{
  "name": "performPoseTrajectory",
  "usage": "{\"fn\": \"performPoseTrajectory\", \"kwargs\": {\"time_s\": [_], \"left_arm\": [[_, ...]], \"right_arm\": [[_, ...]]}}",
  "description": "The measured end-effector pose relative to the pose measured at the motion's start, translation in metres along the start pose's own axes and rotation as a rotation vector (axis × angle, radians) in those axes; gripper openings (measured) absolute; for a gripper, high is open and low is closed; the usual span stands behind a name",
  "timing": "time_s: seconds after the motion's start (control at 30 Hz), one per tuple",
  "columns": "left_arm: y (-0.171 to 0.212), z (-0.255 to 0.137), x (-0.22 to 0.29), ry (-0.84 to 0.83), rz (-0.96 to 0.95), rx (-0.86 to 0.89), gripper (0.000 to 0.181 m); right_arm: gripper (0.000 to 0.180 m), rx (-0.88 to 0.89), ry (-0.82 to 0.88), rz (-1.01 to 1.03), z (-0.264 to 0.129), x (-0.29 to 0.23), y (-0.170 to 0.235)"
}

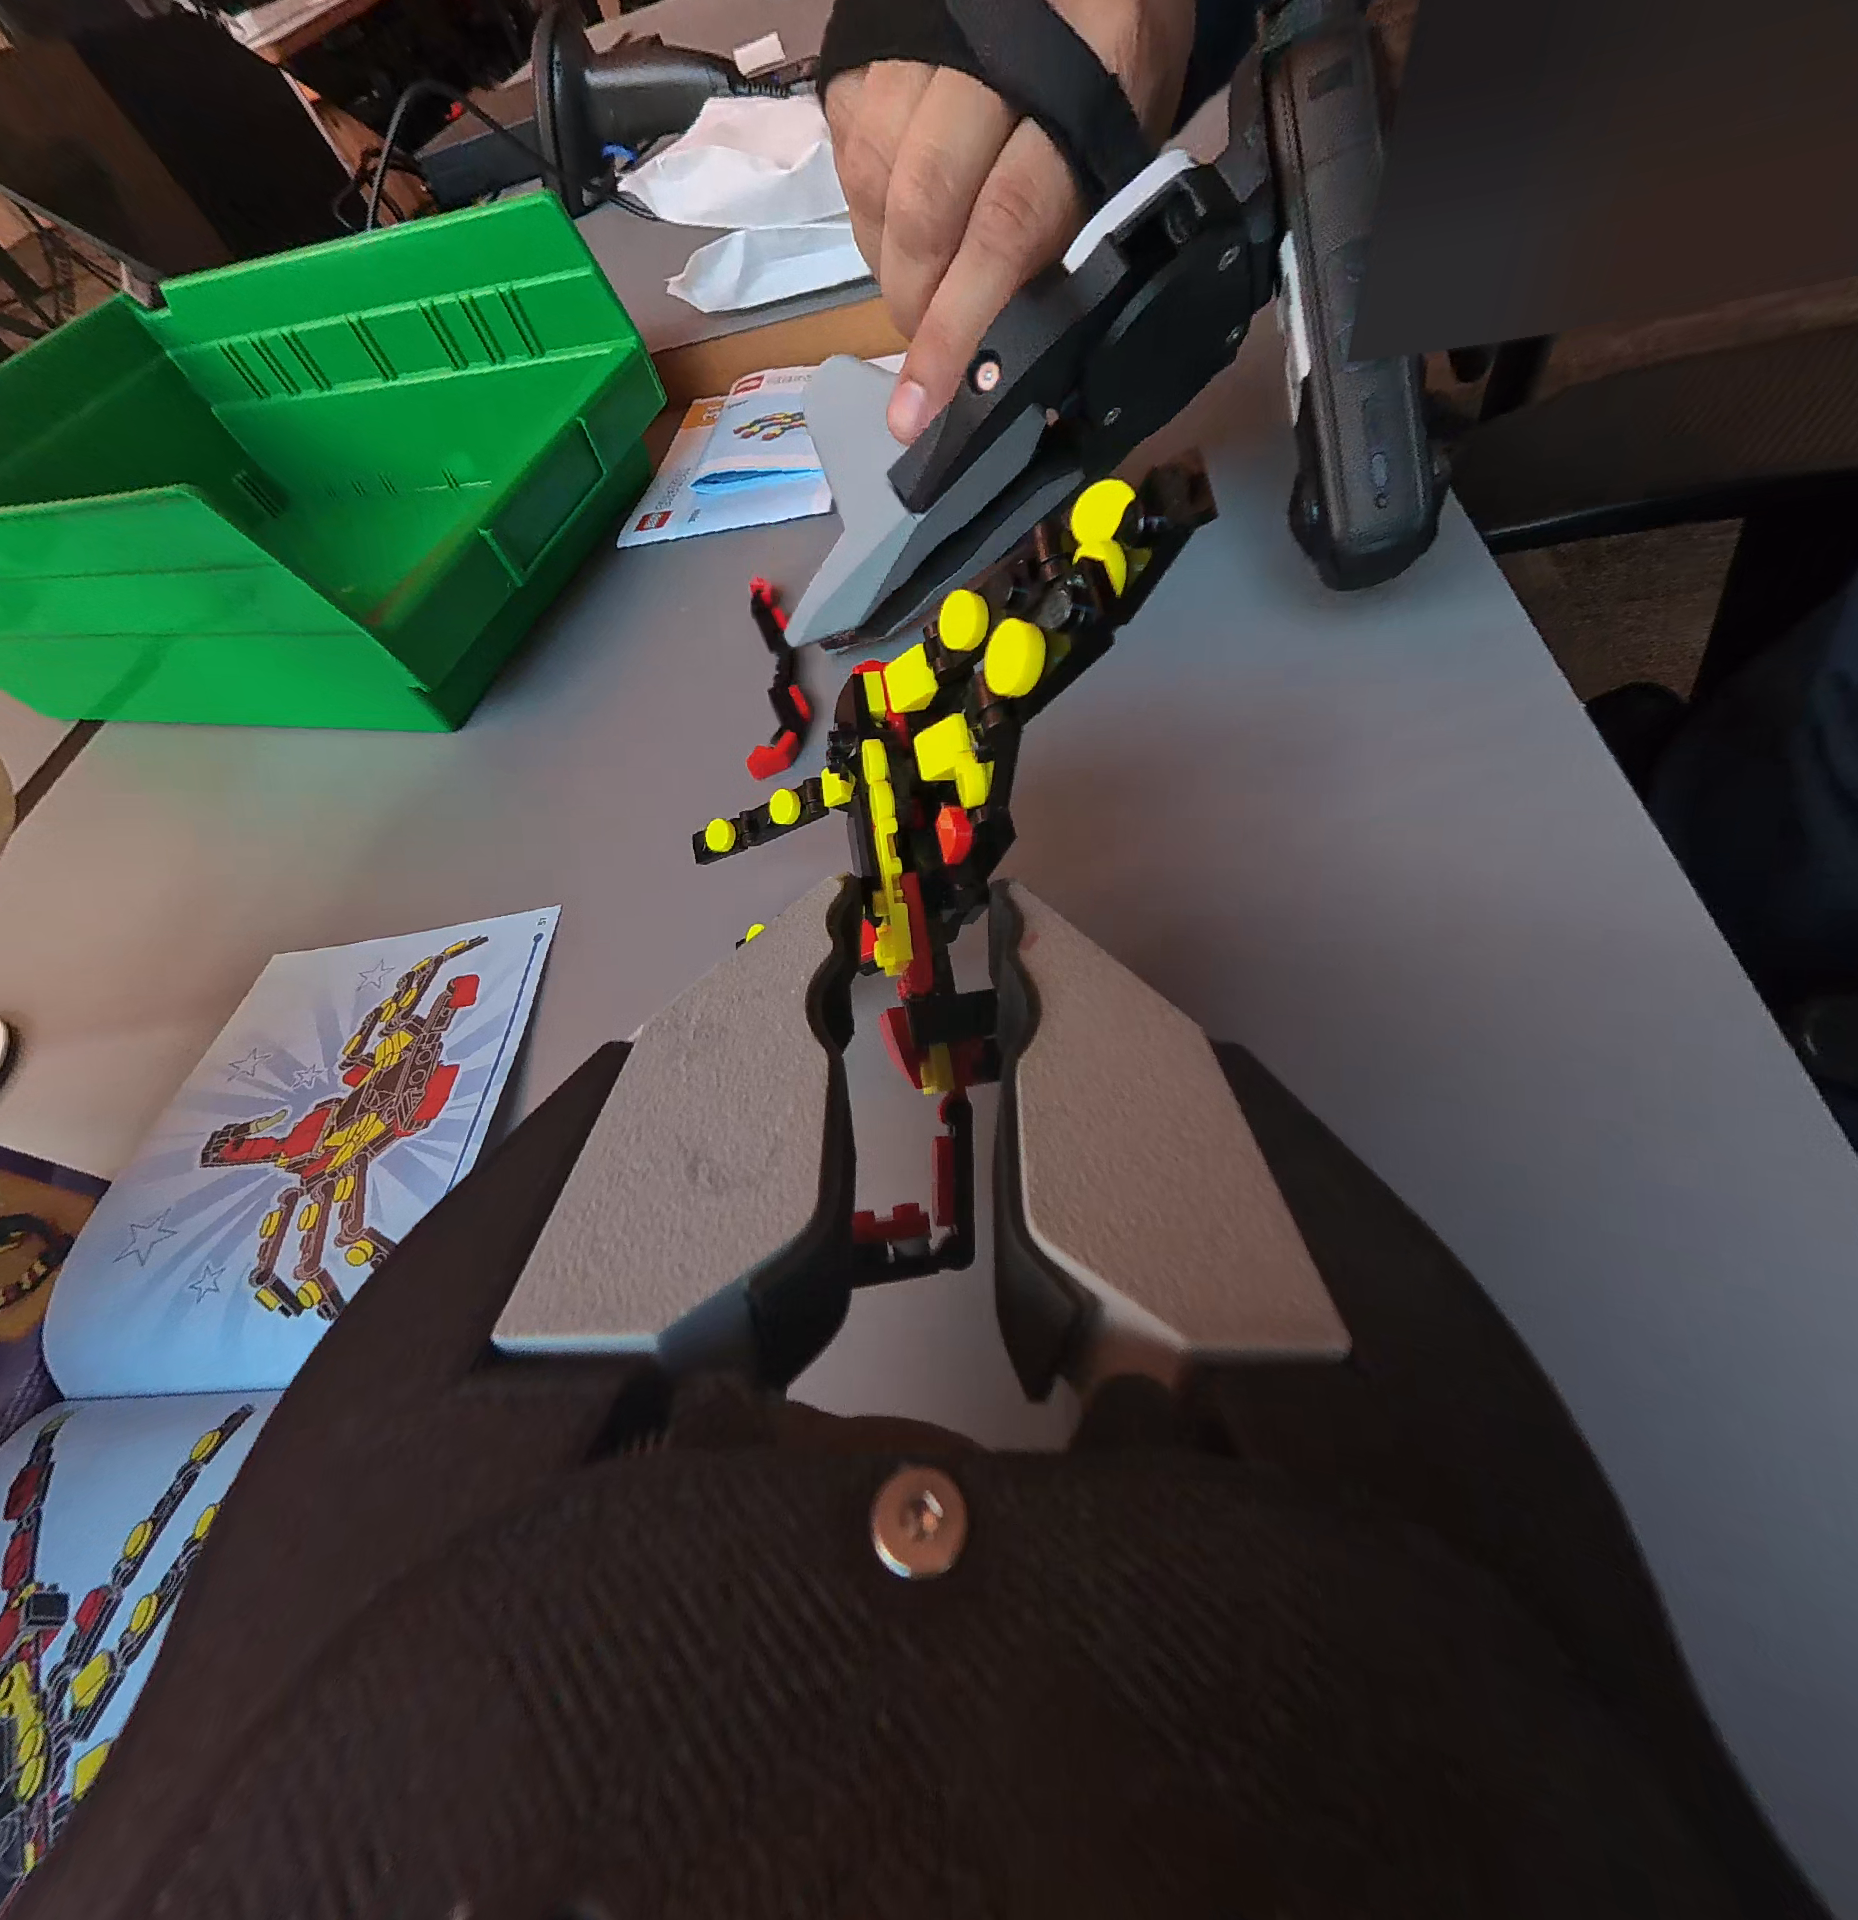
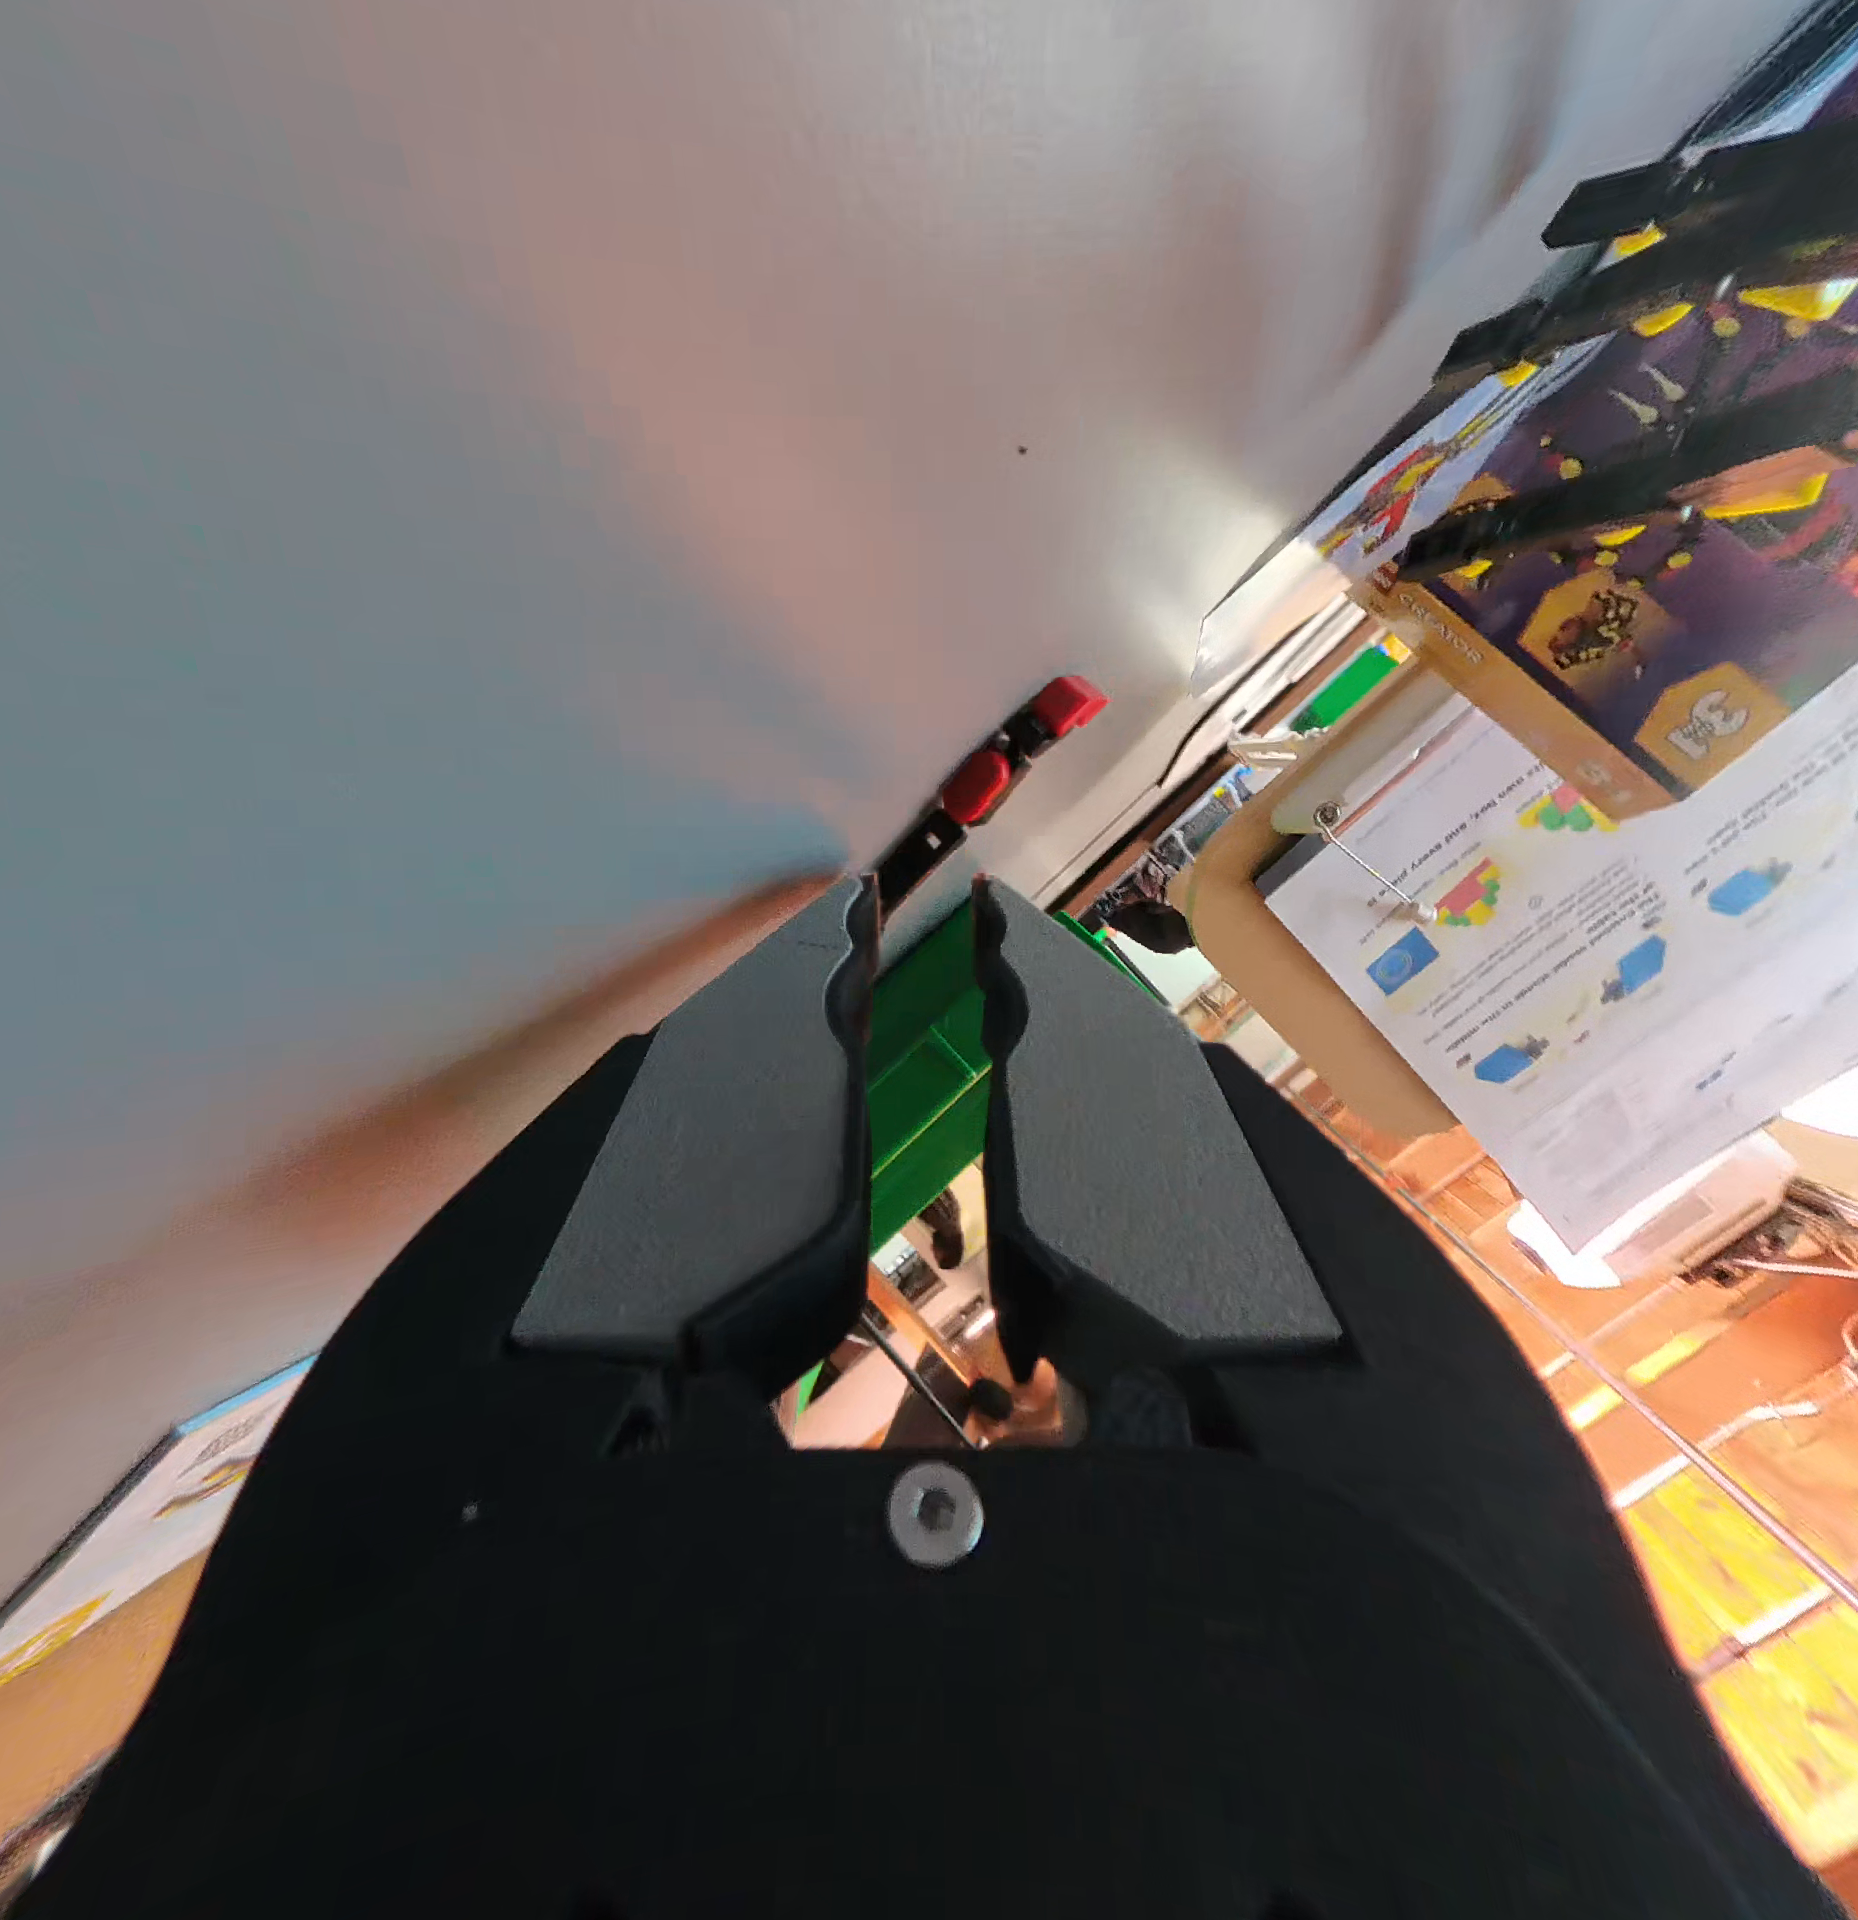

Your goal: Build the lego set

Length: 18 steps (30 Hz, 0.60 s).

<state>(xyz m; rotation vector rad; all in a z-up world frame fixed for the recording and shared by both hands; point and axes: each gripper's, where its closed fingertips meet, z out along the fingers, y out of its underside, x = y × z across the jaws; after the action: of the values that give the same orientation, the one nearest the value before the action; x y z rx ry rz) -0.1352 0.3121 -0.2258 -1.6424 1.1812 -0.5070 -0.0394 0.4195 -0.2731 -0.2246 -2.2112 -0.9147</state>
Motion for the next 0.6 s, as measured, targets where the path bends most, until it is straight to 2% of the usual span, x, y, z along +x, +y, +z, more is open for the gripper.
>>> {"fn": "performPoseTrajectory", "kwargs": {"time_s": [0.13,0.23,0.37,0.43,0.53,0.6], "left_arm": [[0.000,-0.002,-0.001,0.002,-0.012,0.007,0.021],[0.000,-0.002,-0.001,0.010,-0.018,0.005,0.021],[0.001,0.000,0.001,0.014,-0.013,-0.001,0.021],[0.001,0.000,0.002,0.017,-0.014,0.000,0.021],[0.001,0.000,0.003,0.020,-0.016,0.001,0.020],[0.001,0.000,0.003,0.023,-0.020,0.001,0.020]], "right_arm": [[0.012,0.084,-0.103,0.128,-0.014,-0.003,-0.003],[0.011,0.151,-0.215,0.472,-0.014,0.007,0.009],[0.012,0.280,-0.465,0.948,0.003,0.007,0.020],[0.015,0.363,-0.590,1.118,0.008,0.006,0.017],[0.012,0.524,-0.726,1.258,0.004,0.011,0.004],[0.015,0.562,-0.745,1.281,0.005,0.009,0.002]]}}
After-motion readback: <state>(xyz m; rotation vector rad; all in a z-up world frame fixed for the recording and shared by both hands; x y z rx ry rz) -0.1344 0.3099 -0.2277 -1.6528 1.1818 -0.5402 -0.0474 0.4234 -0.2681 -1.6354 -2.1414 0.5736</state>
